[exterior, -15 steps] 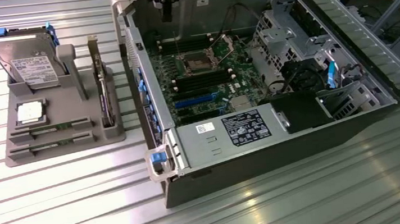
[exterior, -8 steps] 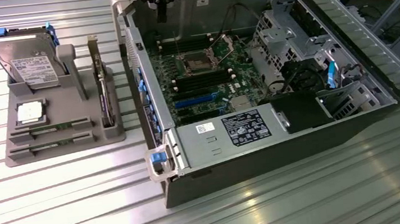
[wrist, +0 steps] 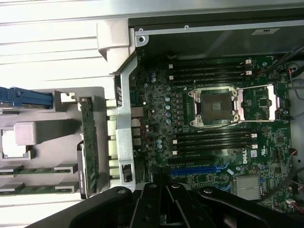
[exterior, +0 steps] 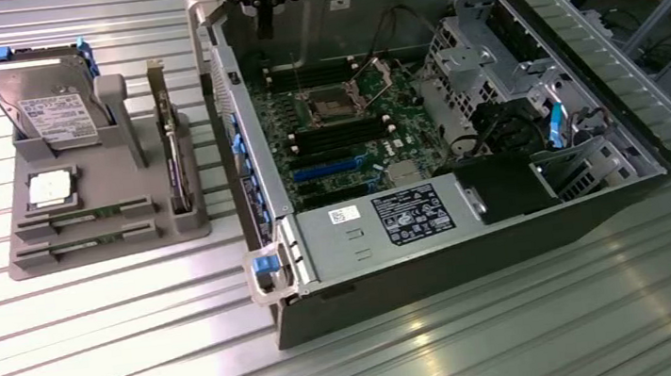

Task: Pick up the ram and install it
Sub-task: 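Reach for the ram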

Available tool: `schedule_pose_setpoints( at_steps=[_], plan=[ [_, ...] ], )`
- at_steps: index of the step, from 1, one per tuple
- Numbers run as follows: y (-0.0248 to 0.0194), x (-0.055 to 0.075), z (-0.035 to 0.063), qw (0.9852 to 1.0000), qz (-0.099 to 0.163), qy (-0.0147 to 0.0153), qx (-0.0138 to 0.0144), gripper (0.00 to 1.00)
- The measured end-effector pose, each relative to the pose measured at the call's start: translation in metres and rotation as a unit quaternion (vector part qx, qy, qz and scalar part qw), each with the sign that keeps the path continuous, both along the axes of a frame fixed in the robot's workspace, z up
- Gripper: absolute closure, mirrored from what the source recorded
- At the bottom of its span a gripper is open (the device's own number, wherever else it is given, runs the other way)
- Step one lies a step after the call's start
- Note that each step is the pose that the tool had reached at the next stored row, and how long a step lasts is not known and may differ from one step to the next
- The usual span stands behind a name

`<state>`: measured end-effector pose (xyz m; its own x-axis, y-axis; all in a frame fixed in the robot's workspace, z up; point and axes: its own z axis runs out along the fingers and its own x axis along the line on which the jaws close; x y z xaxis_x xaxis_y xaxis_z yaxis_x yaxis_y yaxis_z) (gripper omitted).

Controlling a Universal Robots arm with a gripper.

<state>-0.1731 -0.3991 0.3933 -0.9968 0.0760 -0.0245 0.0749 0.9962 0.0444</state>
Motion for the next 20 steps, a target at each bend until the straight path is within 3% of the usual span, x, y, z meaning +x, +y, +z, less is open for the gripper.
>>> schedule_pose_setpoints(
  at_steps=[20],
  plan=[
    [0.0,-0.015,-0.0001,1.0,0.0,0.0,0.0,0.9]
  ],
)
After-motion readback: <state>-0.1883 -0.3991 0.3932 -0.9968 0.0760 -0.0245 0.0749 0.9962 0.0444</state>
